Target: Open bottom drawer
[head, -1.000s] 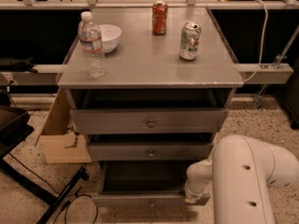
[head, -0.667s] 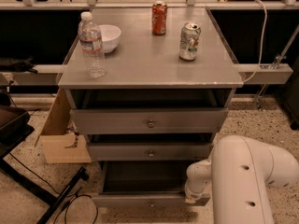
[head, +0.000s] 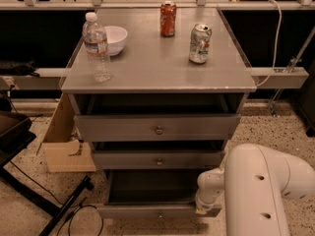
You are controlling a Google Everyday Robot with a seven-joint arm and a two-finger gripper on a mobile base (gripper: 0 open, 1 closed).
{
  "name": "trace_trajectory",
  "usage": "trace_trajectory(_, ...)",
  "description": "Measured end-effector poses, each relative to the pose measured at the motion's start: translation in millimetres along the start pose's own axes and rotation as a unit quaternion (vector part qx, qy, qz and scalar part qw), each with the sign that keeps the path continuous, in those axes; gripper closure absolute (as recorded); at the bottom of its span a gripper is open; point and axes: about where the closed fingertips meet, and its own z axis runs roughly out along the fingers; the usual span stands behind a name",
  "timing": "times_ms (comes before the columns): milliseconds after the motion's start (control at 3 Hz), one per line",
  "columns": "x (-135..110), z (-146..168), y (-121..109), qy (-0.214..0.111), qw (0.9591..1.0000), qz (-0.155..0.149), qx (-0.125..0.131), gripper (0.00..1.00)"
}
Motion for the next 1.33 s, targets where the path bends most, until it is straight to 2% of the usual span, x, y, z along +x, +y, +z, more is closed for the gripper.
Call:
trace_trajectory(333,-1.3,-1.4,-3.1,-0.002,1.0,0.001,0.0,1.0)
trace_trajectory(667,-5.5,-5.2,-4.6,-0.013,0.9999,0.007,0.006,0.77)
trace_trajectory(1333,-5.5,-5.2,-4.5,-0.013,0.9999,0.007,0.006,0.31)
